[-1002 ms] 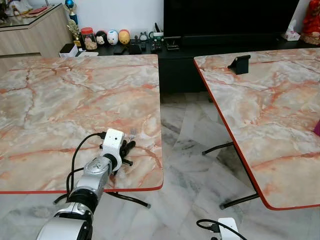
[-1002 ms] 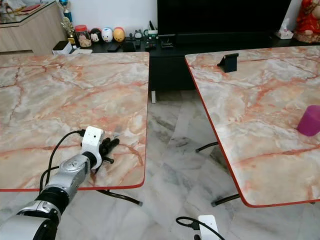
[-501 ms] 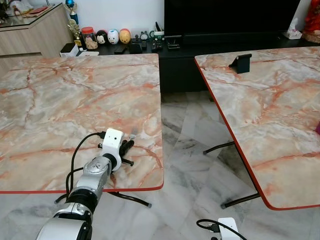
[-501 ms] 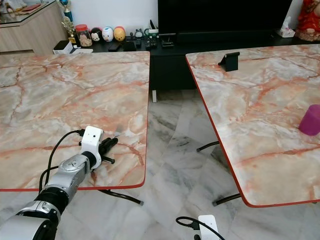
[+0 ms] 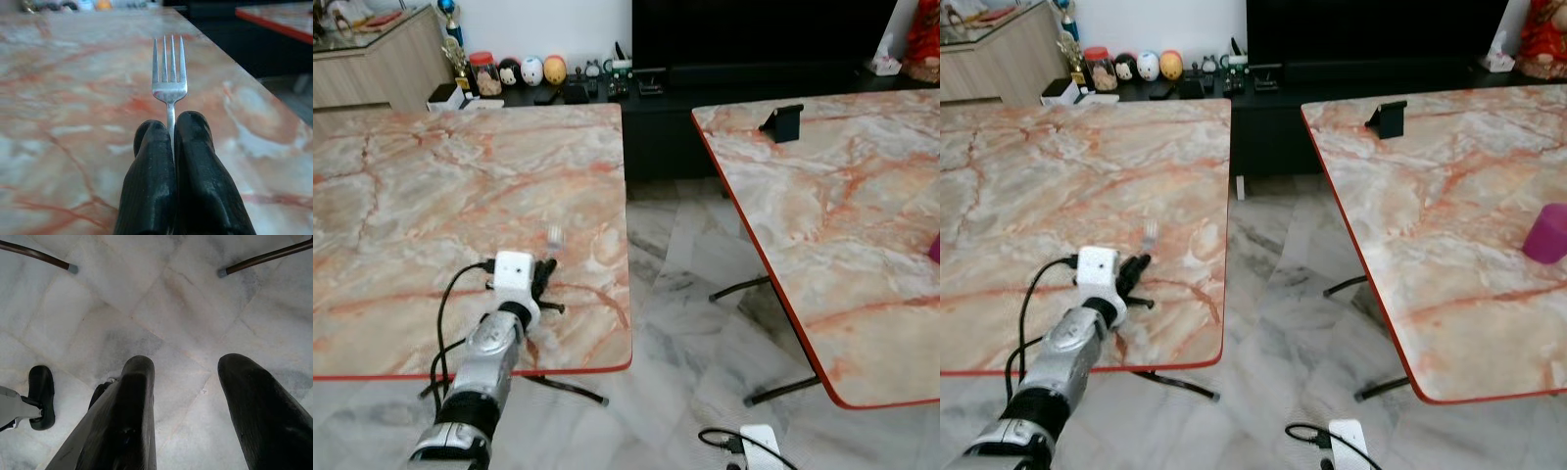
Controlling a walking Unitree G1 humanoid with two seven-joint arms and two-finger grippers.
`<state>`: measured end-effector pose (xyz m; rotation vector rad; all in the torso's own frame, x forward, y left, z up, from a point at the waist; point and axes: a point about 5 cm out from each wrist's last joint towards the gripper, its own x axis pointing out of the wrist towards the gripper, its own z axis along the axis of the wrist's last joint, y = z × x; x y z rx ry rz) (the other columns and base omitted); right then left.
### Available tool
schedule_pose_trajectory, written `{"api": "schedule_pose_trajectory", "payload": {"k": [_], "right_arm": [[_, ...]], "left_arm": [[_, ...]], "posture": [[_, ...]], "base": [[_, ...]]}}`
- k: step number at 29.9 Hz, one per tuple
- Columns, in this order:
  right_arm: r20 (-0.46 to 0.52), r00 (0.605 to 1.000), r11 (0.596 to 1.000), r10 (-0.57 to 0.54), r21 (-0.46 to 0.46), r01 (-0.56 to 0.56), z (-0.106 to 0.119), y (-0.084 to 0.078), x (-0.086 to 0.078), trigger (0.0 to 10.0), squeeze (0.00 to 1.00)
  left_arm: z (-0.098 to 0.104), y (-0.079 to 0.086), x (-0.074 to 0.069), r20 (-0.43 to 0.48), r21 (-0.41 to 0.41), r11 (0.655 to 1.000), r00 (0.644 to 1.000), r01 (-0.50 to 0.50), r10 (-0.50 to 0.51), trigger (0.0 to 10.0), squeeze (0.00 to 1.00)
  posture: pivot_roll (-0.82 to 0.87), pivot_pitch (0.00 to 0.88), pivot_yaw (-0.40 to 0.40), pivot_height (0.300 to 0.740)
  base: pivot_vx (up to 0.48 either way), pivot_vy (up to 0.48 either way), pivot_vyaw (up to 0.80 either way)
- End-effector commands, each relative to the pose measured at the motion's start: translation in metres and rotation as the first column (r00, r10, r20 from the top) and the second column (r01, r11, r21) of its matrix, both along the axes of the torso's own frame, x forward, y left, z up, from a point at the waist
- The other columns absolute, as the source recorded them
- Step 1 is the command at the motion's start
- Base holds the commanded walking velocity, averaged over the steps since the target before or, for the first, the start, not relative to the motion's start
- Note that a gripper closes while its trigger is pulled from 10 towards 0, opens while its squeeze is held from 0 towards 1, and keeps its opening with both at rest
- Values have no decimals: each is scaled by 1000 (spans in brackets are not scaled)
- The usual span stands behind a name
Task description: Setting the table
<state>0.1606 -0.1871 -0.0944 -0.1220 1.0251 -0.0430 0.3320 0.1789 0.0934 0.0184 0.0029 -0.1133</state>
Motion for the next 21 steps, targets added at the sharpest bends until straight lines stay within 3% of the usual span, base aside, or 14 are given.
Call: {"api": "schedule_pose_trajectory", "payload": {"k": [1,5,13,21], "right_arm": [[-3,1000,1000,10,-5,-10,-1,0,-1,10000,0],[-4,1000,1000,17,-10,-18,-1,-1,-2,10000,0],[-5,1000,999,26,-18,-26,-1,-2,-3,10000,0],[0,1000,999,29,-22,-29,0,-2,-2,10000,0]], "left_arm": [[4,5,-3,31,-21,999,999,-32,33,10000,0],[18,18,-20,133,-33,989,980,-142,146,10000,0],[44,10,-37,247,34,985,956,-171,157,10000,0],[54,-2,-39,281,62,986,950,-155,132,10000,0]], "posture": [[-12,0,24,707],[-9,0,19,707],[-8,0,13,707],[-3,0,12,707]], "base": [[0,0,0],[0,0,0],[0,0,0],[0,0,0]]}}
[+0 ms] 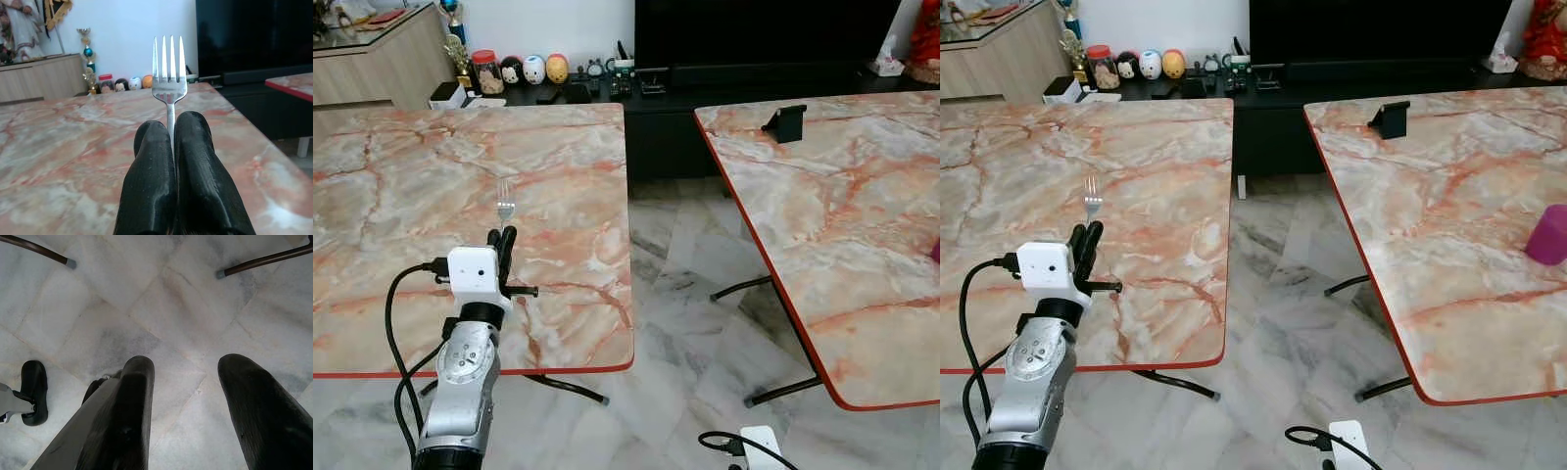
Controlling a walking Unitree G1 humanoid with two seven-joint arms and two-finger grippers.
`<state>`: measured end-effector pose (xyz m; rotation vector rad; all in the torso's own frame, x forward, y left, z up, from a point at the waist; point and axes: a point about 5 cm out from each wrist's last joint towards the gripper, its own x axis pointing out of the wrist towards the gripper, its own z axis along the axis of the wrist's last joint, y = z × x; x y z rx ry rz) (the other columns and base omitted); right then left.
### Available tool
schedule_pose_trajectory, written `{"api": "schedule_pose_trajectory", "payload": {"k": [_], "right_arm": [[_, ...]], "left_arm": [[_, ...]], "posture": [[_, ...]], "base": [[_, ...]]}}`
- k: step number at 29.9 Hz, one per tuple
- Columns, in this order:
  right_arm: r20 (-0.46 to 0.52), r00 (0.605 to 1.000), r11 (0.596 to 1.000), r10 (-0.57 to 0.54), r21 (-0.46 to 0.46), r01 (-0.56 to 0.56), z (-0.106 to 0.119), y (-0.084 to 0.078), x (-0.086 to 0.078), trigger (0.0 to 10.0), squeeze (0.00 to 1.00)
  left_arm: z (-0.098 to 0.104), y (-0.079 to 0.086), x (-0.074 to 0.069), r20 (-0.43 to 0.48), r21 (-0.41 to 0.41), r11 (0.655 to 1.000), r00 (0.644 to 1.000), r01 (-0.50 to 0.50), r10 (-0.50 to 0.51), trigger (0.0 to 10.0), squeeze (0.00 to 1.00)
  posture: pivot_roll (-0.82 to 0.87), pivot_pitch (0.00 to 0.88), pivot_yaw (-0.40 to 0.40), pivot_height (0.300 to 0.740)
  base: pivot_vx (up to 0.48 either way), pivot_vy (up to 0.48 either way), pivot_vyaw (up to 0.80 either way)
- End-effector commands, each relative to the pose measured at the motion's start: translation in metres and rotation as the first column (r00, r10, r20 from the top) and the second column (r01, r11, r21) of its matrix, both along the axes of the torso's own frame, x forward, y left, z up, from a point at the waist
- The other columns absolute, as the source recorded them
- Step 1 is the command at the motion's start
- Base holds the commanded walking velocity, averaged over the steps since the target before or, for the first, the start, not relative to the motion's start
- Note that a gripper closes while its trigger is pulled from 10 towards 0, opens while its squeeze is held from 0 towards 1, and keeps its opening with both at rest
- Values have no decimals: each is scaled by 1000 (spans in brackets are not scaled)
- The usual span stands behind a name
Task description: Setting the table
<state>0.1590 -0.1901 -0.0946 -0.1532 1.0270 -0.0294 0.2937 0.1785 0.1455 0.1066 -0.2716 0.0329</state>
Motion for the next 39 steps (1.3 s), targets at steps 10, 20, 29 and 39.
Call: {"api": "schedule_pose_trajectory", "payload": {"k": [10,20,29,39], "right_arm": [[8,1000,1000,-6,-1,6,0,0,0,10000,0],[9,1000,1000,-3,-1,3,0,0,1,10000,0],[7,1000,1000,1,1,-1,0,0,1,10000,0],[8,1000,1000,-1,4,1,0,0,1,10000,0]], "left_arm": [[7,-6,0,-2,20,1000,1000,-12,12,10000,0],[10,-3,0,3,19,999,999,-33,33,10000,0],[22,0,3,42,23,997,997,-72,71,10000,0],[38,-2,7,94,16,996,992,-84,82,10000,0]], "posture": [[-4,0,11,707],[0,0,7,707],[0,0,7,707],[-2,0,5,707]], "base": [[0,-243,0],[0,-310,0],[0,-302,0],[0,-303,0]]}}
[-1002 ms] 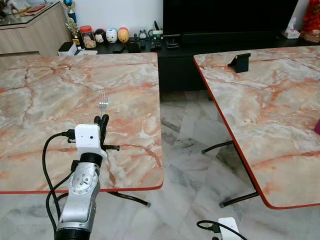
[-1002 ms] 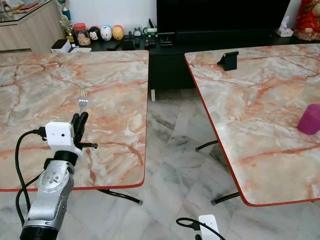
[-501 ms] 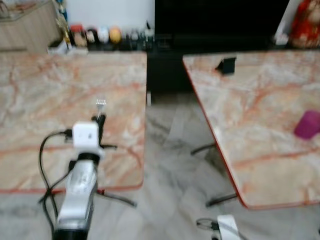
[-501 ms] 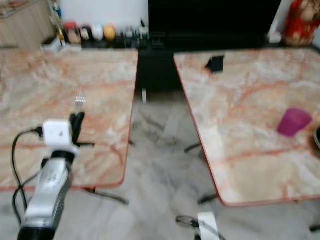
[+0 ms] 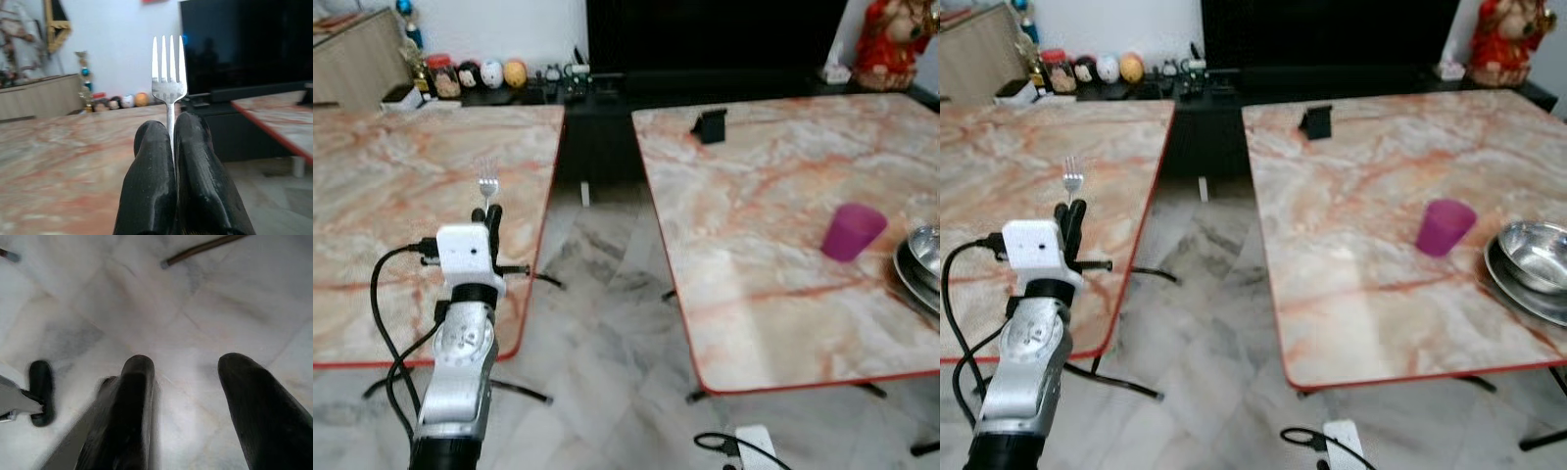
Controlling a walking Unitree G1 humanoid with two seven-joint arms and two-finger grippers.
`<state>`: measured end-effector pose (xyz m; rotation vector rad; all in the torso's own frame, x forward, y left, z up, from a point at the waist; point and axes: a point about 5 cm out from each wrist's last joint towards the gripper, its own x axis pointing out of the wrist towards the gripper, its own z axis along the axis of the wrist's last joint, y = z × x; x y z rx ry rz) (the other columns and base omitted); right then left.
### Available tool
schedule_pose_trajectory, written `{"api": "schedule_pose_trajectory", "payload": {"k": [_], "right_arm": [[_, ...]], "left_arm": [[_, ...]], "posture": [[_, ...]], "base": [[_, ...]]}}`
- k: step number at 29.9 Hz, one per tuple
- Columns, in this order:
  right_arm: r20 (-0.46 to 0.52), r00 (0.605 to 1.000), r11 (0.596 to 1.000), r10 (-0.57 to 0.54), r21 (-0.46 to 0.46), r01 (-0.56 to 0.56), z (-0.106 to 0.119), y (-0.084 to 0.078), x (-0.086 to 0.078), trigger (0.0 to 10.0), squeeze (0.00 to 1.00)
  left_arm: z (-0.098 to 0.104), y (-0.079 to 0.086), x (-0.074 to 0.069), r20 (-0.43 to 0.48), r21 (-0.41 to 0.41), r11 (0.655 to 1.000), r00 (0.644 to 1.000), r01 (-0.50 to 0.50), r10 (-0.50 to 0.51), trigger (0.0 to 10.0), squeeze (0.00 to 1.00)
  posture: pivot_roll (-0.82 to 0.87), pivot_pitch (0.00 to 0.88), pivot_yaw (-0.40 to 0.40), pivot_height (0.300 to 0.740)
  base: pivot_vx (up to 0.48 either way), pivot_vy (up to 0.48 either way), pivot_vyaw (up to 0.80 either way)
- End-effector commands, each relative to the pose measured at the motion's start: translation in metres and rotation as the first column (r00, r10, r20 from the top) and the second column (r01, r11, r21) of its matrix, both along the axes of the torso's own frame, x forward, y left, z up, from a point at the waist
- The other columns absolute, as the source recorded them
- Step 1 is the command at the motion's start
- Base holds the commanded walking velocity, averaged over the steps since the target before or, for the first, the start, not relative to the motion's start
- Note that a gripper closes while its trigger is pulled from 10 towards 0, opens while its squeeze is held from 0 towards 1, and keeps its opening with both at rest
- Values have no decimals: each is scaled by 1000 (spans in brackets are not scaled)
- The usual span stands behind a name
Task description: Setting the table
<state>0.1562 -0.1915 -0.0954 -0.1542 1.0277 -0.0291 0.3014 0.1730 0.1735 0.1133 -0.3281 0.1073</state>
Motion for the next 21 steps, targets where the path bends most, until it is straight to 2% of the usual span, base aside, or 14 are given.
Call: {"api": "schedule_pose_trajectory", "payload": {"k": [1,21], "right_arm": [[8,1000,1000,-1,5,1,1,2,4,10000,0],[10,1000,1000,-8,18,8,1,4,5,10000,0]], "left_arm": [[11,3,0,33,27,1000,999,-10,9,10000,0],[9,0,3,21,40,999,1000,8,-9,10000,0]], "posture": [[-4,0,5,707],[-17,0,12,707]], "base": [[0,-304,0],[0,-305,0]]}}
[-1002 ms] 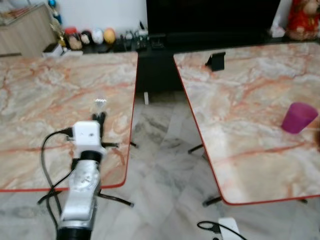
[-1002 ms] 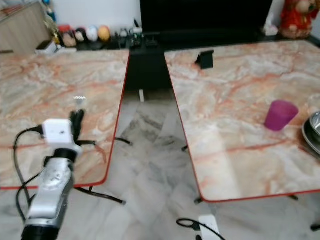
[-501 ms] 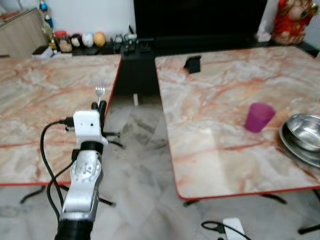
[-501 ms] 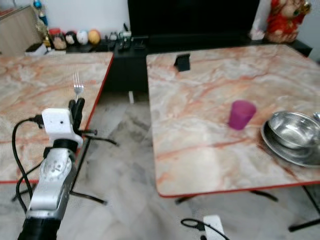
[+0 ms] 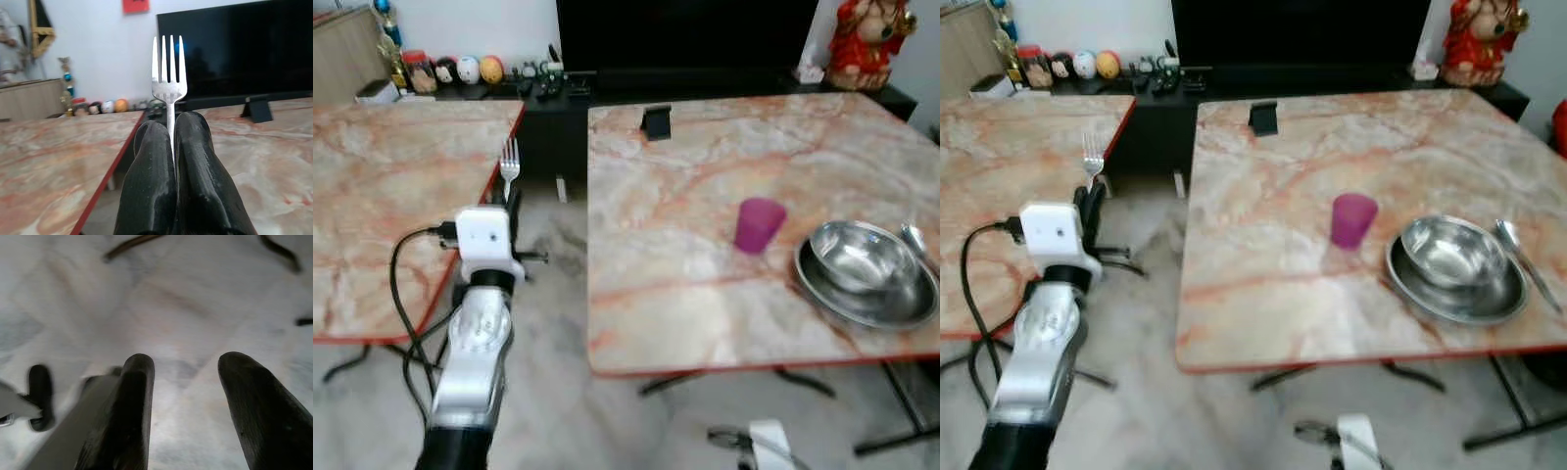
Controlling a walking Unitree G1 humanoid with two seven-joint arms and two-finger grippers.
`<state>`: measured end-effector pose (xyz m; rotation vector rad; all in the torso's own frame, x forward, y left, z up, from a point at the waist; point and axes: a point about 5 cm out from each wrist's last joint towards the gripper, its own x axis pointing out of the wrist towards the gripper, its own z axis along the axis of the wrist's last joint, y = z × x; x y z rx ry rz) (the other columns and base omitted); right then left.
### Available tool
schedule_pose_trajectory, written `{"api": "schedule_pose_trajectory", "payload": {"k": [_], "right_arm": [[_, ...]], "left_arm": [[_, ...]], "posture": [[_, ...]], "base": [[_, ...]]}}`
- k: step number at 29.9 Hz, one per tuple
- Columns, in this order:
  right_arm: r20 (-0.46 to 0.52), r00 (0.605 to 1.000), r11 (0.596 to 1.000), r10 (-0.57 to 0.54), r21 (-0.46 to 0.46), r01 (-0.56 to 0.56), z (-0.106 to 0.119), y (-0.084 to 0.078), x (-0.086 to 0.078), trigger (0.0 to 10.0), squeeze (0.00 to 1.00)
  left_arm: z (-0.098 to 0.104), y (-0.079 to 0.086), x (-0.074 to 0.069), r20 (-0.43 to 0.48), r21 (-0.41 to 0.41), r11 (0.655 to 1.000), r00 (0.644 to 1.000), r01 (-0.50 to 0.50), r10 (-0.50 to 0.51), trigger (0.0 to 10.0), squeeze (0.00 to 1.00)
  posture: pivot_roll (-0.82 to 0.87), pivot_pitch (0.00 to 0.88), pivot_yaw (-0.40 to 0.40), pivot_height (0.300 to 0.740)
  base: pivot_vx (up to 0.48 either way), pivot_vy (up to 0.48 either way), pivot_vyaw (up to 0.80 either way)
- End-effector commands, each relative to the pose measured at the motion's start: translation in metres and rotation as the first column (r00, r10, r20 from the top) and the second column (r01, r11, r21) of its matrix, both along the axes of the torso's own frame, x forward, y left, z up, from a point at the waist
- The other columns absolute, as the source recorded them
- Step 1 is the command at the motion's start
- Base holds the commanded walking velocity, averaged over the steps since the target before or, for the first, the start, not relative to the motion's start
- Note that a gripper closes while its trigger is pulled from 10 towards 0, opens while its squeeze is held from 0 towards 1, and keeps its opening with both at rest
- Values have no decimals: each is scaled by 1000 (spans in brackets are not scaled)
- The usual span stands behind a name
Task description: Setting the table
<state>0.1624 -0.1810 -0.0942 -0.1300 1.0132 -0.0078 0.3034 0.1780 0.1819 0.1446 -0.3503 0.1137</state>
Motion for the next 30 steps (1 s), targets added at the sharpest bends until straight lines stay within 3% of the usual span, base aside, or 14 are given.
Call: {"api": "schedule_pose_trajectory", "payload": {"k": [1,30], "right_arm": [[-4,1000,1000,-16,-12,16,0,-6,-1,10000,0],[-9,1000,1000,0,-23,-1,0,-8,-3,10000,0]], "left_arm": [[1,-5,1,0,10,1000,1000,19,-19,10000,0],[0,-10,2,7,10,1000,1000,25,-25,10000,0]], "posture": [[-16,0,11,707],[-24,0,5,707]], "base": [[0,-304,0],[0,-305,0]]}}
